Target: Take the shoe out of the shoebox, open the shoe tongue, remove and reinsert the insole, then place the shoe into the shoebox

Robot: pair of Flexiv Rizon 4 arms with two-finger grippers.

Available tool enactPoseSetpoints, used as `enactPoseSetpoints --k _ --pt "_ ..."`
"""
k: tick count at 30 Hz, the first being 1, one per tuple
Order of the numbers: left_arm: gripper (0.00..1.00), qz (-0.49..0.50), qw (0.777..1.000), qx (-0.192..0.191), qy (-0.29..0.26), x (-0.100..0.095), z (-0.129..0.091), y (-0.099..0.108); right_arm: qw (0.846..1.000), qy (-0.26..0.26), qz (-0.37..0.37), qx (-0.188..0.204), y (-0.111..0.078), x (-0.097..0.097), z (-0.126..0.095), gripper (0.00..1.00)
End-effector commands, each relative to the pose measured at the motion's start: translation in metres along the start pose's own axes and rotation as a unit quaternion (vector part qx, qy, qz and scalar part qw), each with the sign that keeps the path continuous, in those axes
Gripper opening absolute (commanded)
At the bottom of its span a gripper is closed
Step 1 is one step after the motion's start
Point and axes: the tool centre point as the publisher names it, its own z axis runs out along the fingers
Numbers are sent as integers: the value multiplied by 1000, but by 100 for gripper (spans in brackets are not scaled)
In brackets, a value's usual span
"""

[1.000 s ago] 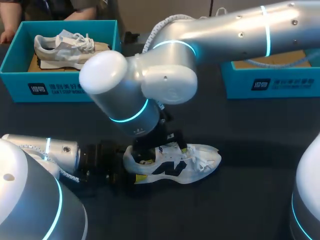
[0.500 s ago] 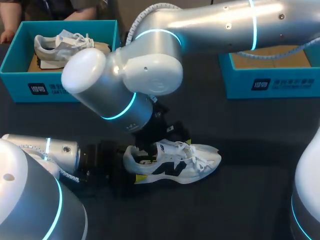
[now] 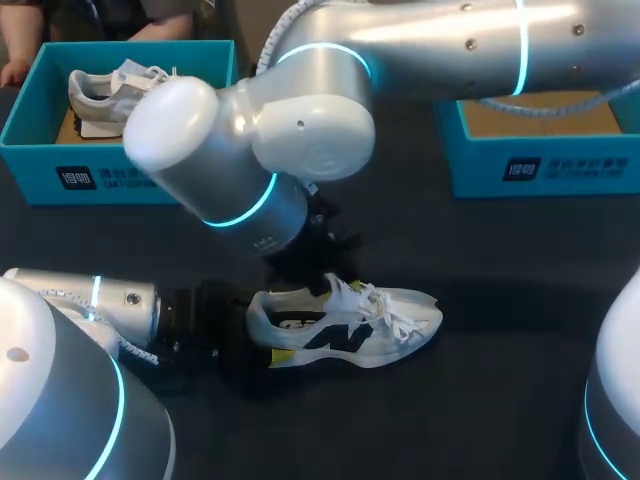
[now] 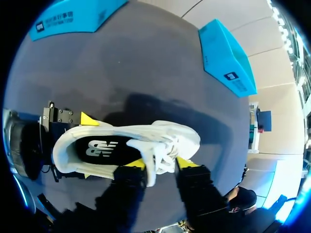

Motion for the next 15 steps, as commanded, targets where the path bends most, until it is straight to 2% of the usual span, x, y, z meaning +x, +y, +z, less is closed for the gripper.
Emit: enactPoseSetpoints --k 1,4,15 --pt "0 0 1000 -2 1 -2 1 3 980 26 200 -1 -4 -11 7 0" --pt "0 0 1000 -2 1 -2 1 3 980 48 191 -6 -4 -18 13 0" --pt "0 0 1000 -2 1 -2 1 3 982 60 180 -13 -2 -58 34 0"
